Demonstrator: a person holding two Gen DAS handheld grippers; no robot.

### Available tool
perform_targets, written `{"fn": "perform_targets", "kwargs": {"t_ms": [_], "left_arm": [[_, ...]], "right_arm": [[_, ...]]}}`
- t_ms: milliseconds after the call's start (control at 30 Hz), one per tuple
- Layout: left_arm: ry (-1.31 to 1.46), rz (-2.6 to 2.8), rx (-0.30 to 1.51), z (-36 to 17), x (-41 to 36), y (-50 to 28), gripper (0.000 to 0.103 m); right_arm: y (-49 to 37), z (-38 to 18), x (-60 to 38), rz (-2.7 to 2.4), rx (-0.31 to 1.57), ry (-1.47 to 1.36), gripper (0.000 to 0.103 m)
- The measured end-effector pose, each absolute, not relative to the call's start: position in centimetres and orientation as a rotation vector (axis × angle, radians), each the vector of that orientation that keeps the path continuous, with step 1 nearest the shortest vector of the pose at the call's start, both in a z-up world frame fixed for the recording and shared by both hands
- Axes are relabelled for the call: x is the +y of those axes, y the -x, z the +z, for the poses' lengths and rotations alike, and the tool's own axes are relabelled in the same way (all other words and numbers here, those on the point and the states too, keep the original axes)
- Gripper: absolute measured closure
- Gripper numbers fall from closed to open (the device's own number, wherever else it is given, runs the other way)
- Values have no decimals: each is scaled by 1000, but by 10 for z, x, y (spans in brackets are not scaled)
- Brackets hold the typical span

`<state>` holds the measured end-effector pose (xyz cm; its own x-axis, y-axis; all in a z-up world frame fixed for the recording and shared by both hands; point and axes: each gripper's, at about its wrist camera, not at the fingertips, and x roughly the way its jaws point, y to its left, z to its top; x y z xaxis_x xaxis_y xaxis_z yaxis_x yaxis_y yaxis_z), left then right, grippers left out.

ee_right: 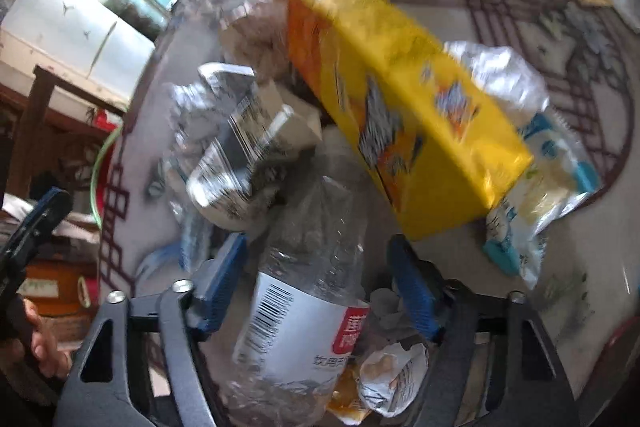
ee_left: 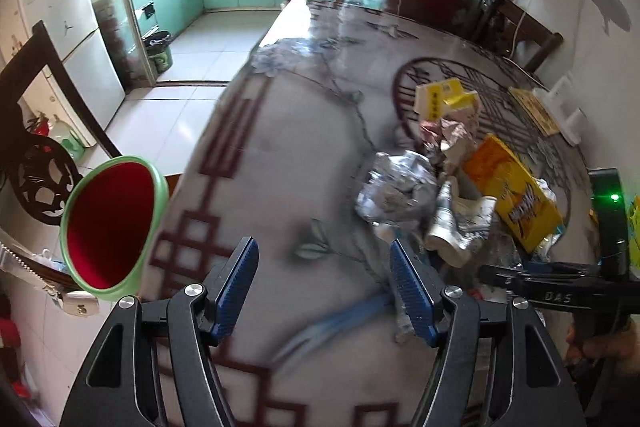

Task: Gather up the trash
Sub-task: 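Return both grippers to the table and grasp the clear water bottle with right gripper, then grasp the clear plastic bag with left gripper while right gripper holds the bottle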

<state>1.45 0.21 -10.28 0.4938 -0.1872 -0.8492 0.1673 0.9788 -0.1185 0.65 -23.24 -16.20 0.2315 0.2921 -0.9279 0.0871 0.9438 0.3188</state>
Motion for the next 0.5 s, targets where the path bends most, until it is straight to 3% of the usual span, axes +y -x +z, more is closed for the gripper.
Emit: {"fn": "perform_targets", "kwargs": {"t_ms": [33, 500], "left_arm": [[17, -220, 1037, -104, -1, -14, 36], [-11, -330, 1255, -173, -69, -26, 36]], "right_arm": [[-5, -166, -234, 165, 1347, -364, 45], [28, -115, -252, 233, 1194, -433, 46]]}}
